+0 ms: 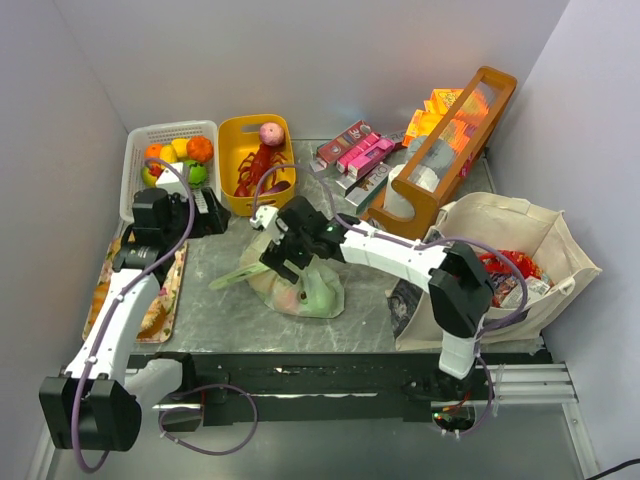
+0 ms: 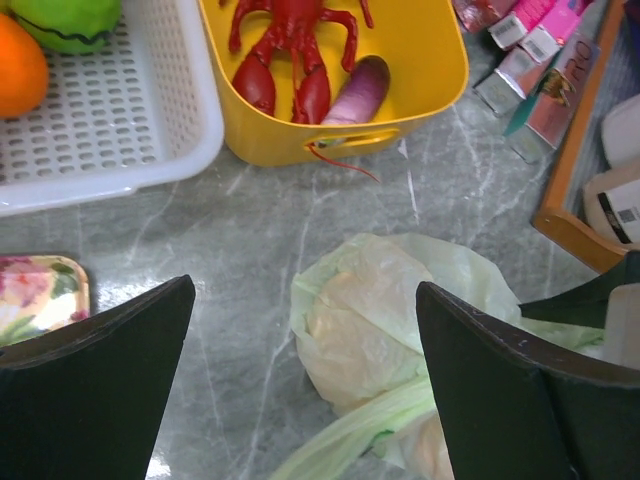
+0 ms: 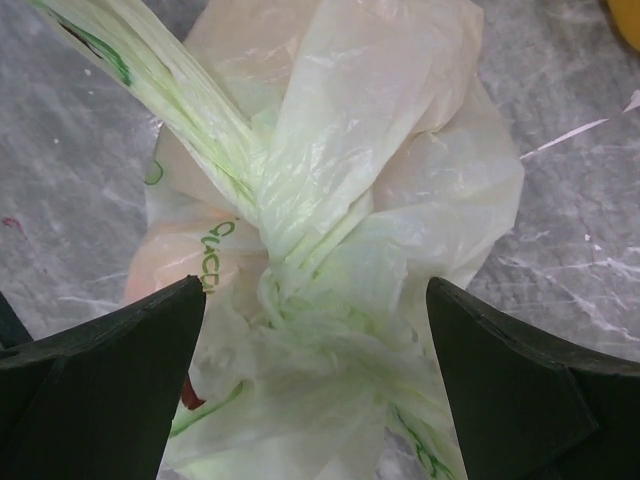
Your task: Place the mixed food into the grocery bags and tie them
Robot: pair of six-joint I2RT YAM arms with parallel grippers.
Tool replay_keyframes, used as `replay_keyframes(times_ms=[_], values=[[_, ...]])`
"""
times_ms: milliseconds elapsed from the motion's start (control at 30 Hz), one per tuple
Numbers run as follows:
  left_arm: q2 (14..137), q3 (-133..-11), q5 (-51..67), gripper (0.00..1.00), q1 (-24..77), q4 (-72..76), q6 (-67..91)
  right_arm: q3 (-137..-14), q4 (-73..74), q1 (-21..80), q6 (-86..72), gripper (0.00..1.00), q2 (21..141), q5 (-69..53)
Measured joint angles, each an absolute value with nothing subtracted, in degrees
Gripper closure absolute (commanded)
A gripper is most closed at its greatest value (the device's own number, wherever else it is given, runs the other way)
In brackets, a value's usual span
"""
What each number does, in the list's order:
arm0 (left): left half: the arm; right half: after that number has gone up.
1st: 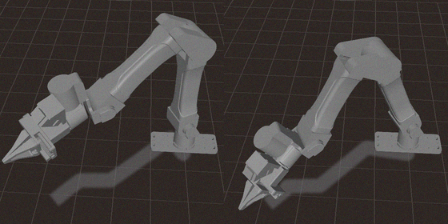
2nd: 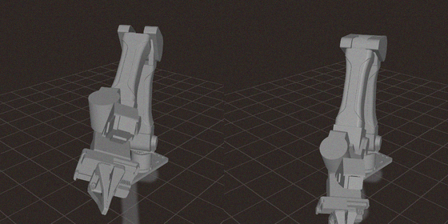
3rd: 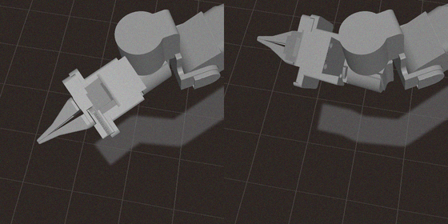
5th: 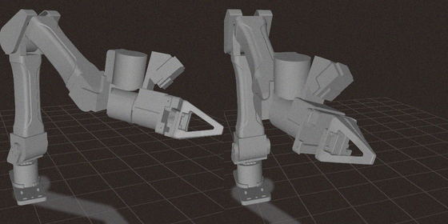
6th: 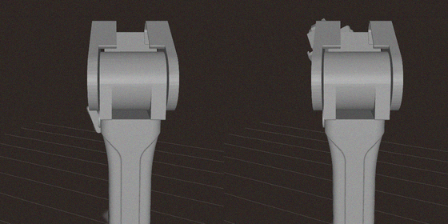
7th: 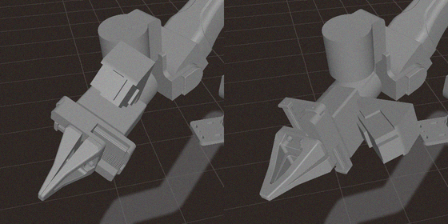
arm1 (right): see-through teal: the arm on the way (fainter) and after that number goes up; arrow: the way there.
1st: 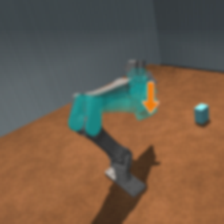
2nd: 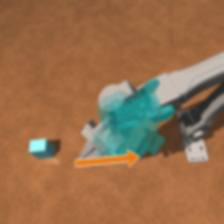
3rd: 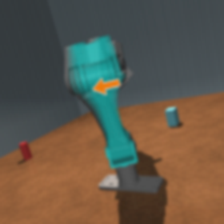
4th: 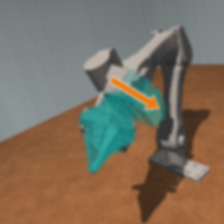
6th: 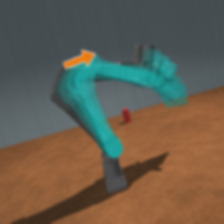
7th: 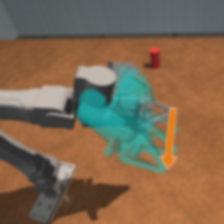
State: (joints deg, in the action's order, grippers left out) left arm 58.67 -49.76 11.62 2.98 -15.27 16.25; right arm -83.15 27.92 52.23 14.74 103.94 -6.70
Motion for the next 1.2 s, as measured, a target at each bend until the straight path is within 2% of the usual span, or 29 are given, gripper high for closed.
replay_keyframes(times_ms=[67, 100, 167, 200, 233, 400, 533, 667, 800, 933, 1200], values=[[59.1, -49.8, 11.0, 0.01, 3.0, -14.8, 15.5, -83.3, 27.7, 52.3, 14.8, 0.22, 105.1, -6.8], [59.2, -49.8, 10.5, 0.01, 3.0, -14.6, 15.2, -83.3, 27.5, 52.3, 14.9, 0.41, 105.9, -6.9], [59.2, -49.8, 9.5, 0.01, 3.0, -14.5, 14.3, -83.4, 27.7, 52.4, 14.7, 0.59, 107.4, -7.0], [59.2, -49.8, 9.0, 0.01, 3.0, -14.5, 14.0, -83.5, 27.8, 52.4, 14.4, 0.91, 108.3, -7.2], [59.1, -49.8, 8.1, 0.01, 3.0, -14.5, 13.5, -83.7, 28.2, 52.4, 14.2, 1.00, 109.1, -7.4], [57.3, -49.0, 5.1, 0.00, 3.0, -14.5, 12.5, -86.4, 33.5, 52.4, 11.7, 1.00, 107.6, -8.0], [55.5, -48.6, 4.0, 0.01, 3.0, -14.4, 12.0, -89.5, 38.2, 52.5, 10.1, 1.00, 96.7, -6.1], [55.2, -48.6, 3.6, 0.01, 3.0, -14.5, 11.7, -99.0, 43.0, 52.6, 8.1, 1.00, 83.5, 4.7], [54.9, -48.4, 3.7, 0.01, 3.0, -14.5, 11.7, -107.2, 46.8, 49.0, 3.4, 1.00, 75.9, 18.3], [54.2, -48.3, 4.0, 0.01, 3.0, -14.5, 11.7, -107.1, 52.2, 43.5, 0.3, 1.00, 71.6, 29.9], [51.7, -48.0, 6.6, 0.01, 3.0, -14.4, 11.9, -104.7, 59.1, 35.9, -1.0, 1.00, 64.9, 40.9]])
